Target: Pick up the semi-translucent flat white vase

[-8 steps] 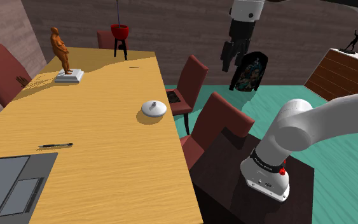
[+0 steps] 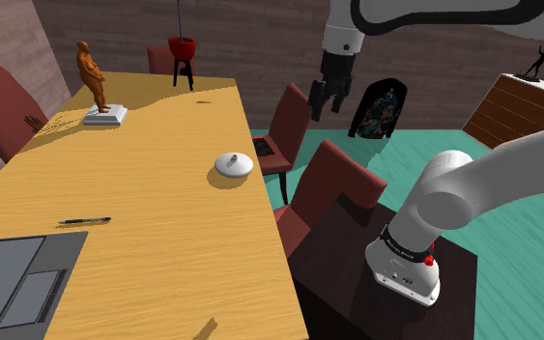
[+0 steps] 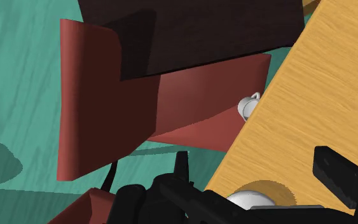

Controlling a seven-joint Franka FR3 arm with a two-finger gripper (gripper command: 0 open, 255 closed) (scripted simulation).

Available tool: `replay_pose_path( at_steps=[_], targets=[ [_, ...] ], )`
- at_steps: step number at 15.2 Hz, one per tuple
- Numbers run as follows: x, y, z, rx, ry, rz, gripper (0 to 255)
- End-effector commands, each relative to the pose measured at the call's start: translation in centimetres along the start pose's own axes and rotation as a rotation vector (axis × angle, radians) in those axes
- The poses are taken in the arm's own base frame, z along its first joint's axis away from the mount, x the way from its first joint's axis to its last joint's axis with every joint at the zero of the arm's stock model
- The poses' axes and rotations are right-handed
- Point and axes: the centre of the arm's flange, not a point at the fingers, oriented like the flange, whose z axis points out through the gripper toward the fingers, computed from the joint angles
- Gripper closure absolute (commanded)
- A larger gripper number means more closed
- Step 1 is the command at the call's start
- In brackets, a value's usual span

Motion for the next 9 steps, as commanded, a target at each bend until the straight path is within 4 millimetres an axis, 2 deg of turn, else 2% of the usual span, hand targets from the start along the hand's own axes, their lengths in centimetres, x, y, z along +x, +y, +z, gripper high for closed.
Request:
replay_pose_path(
  at_steps=[1,9],
  targets=[
    [2.0,-0.8,1.6,0.006,0.009,0.008,0],
    [9.7,-2.7,8.0,0.027,0.033,0.037,0]
  ],
)
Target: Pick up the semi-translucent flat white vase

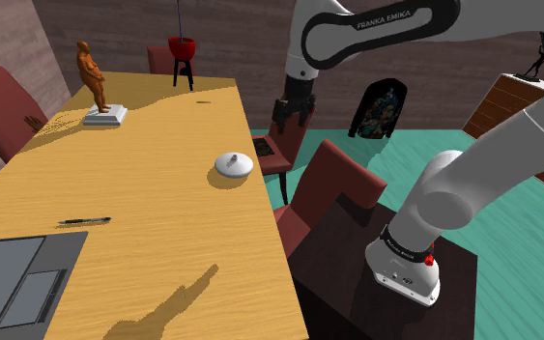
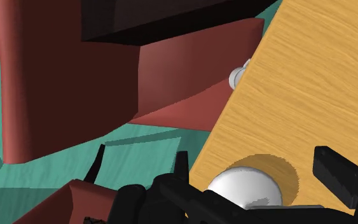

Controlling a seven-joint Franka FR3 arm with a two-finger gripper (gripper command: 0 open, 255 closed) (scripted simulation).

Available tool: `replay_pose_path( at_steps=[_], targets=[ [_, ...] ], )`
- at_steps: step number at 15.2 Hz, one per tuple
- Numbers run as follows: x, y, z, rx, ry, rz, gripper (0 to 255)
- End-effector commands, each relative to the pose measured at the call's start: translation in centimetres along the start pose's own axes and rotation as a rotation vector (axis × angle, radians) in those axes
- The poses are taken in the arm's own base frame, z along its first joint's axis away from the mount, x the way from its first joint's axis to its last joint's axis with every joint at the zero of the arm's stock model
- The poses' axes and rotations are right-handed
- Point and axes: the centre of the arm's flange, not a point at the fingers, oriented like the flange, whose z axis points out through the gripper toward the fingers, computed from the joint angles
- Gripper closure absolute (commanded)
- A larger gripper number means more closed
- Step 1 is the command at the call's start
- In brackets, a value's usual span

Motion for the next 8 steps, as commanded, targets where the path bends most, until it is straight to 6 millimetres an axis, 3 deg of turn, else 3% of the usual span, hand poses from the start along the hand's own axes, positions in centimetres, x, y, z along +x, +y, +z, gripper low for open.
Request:
replay_pose_path(
  at_steps=[1,8],
  targets=[
    [2.0,-0.3,1.6,0.006,0.008,0.008,0],
    [8.7,-2.0,7.3,0.024,0.029,0.034,0]
  ],
)
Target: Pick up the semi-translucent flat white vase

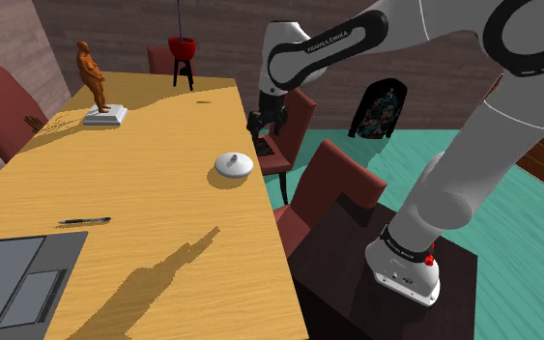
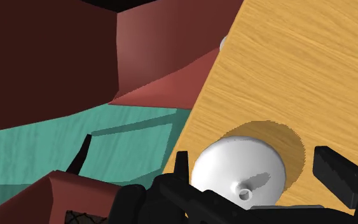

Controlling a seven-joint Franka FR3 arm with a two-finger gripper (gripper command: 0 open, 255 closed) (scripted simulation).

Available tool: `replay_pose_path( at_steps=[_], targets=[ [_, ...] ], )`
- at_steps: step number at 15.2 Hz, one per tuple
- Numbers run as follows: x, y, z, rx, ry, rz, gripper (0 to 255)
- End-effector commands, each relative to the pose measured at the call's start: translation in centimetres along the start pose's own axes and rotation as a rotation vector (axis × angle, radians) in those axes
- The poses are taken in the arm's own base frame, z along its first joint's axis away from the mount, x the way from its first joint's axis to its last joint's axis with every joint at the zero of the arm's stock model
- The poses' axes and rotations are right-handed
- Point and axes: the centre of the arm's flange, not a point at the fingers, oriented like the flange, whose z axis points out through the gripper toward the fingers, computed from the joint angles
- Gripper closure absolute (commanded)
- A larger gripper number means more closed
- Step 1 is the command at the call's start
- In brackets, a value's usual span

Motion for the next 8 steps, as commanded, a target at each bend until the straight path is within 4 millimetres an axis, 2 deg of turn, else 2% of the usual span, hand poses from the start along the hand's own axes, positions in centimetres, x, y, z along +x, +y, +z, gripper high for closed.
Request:
replay_pose_path(
  at_steps=[1,8],
  targets=[
    [1.6,-0.4,1.6,0.005,0.007,0.008,0],
    [8.3,-2.1,7.3,0.024,0.029,0.033,0]
  ],
)
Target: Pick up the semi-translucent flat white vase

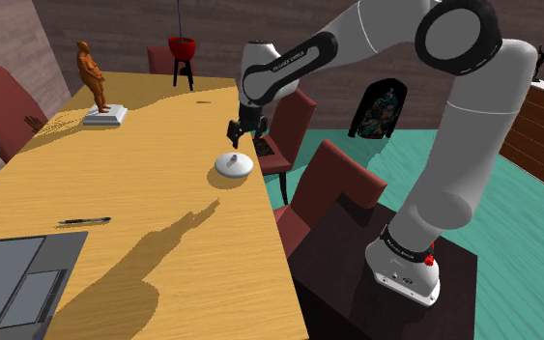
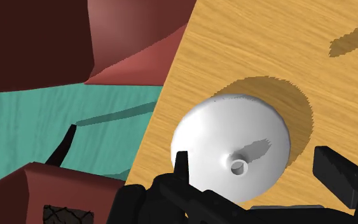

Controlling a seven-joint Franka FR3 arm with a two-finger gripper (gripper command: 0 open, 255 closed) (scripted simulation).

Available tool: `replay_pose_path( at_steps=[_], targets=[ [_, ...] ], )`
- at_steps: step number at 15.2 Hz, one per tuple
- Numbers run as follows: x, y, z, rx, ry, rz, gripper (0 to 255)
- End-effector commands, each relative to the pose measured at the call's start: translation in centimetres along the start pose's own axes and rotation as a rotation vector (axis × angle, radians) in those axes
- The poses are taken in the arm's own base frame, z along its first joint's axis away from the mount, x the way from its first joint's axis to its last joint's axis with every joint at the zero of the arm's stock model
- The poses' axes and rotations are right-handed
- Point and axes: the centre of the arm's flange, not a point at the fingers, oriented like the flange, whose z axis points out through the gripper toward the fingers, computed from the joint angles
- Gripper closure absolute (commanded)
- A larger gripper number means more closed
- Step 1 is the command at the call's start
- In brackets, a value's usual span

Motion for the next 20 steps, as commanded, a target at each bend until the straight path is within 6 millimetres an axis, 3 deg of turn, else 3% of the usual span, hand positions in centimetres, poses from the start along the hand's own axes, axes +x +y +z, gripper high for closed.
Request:
replay_pose_path(
  at_steps=[1,4,11,13,14,20],
  targets=[
    [2.1,-0.5,1.9,0.006,0.007,0.008,0],
    [4.1,-1.0,3.7,0.011,0.013,0.016,0],
    [4.0,-0.8,7.7,0.011,0.013,0.016,0],
    [4.0,-0.8,7.7,0.011,0.013,0.016,0],
    [4.0,-0.7,7.7,0.011,0.014,0.016,255],
    [4.1,-0.7,7.7,0.011,0.014,0.016,255]
  ],
)
